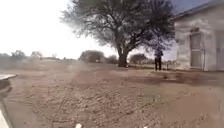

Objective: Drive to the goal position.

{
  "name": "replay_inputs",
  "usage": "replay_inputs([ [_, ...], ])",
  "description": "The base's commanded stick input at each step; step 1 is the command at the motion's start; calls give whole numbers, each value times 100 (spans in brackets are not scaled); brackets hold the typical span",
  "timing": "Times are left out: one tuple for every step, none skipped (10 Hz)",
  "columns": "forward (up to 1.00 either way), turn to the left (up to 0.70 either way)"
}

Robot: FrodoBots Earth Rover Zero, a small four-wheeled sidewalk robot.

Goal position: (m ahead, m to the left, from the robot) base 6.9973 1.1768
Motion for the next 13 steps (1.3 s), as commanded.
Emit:
replay_inputs([
  [70,0],
  [70,0],
  [70,0],
  [70,0],
  [70,2],
  [70,6],
  [70,14],
  [70,14],
  [70,14],
  [70,14],
  [70,14],
  [70,14],
  [70,14],
])
